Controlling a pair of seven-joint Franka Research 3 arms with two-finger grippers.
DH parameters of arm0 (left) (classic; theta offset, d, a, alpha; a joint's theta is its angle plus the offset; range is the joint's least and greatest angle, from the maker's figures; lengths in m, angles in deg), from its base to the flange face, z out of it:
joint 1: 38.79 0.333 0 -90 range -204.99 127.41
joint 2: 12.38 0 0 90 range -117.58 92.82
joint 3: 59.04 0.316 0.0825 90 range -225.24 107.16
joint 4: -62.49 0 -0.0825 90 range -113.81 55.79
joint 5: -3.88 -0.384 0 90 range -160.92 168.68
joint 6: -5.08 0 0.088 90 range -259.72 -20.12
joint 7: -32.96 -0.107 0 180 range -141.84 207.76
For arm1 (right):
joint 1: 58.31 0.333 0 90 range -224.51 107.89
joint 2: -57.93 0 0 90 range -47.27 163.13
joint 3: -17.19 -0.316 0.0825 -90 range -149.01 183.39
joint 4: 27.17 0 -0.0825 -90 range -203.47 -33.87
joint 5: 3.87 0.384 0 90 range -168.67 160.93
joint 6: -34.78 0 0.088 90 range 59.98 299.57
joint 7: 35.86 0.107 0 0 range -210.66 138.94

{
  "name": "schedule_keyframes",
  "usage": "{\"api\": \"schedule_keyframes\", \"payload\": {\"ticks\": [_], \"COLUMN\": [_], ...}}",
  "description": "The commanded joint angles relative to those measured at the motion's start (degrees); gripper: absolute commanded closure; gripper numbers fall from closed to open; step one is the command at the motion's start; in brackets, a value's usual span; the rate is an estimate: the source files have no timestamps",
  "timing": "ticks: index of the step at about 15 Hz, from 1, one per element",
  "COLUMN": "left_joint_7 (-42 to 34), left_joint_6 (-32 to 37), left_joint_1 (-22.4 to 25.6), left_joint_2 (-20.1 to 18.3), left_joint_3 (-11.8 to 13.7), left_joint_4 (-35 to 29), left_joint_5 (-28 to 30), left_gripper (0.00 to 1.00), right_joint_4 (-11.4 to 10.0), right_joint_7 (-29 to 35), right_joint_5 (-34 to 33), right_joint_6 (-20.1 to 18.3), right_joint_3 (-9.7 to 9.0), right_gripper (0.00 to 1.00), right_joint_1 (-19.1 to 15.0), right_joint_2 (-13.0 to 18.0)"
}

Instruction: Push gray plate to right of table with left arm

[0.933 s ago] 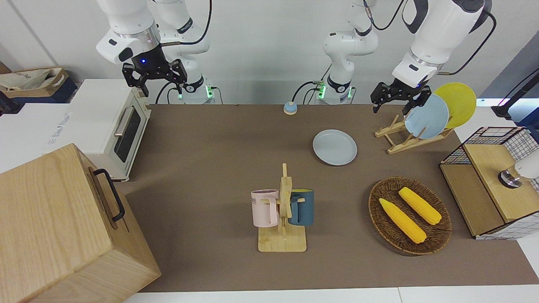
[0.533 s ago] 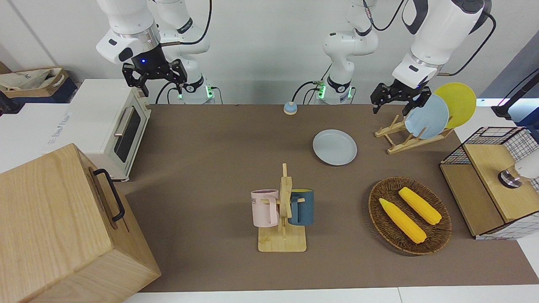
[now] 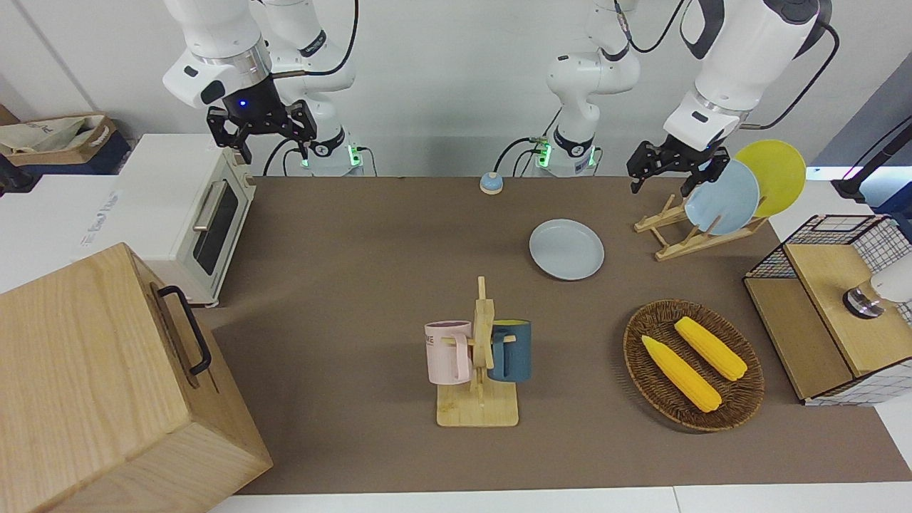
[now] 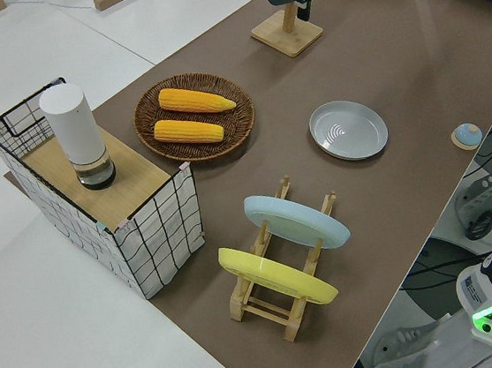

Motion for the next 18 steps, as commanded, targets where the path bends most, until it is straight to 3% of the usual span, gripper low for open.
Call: {"api": "schedule_keyframes", "payload": {"ticks": [1, 6, 12, 18], "left_joint_7": [0.6, 0.2, 0.0, -0.1], "left_joint_6": [-0.2, -0.9, -13.4, -23.1], "left_joint_1": [0.6, 0.8, 0.8, 0.8], "left_joint_2": [-0.4, -2.5, -11.1, -13.7], "left_joint_3": [-0.1, 0.2, 0.2, 0.2], "left_joint_4": [-0.7, -4.9, -22.6, -34.8], "left_joint_5": [0.1, 0.0, 0.0, 0.1], "left_gripper": [0.01, 0.01, 0.01, 0.01], "right_joint_4": [0.1, 0.0, 0.1, 0.1], "right_joint_7": [-0.1, -0.1, -0.1, -0.1], "right_joint_5": [0.5, 0.5, 0.5, 0.5], "right_joint_6": [-0.7, -0.7, -0.7, -0.7], "right_joint_3": [-0.32, -0.32, -0.32, -0.32], "right_gripper": [0.017, 0.017, 0.017, 0.017], "right_joint_1": [-0.6, -0.6, -0.6, -0.6], "right_joint_2": [0.4, 0.4, 0.4, 0.4]}}
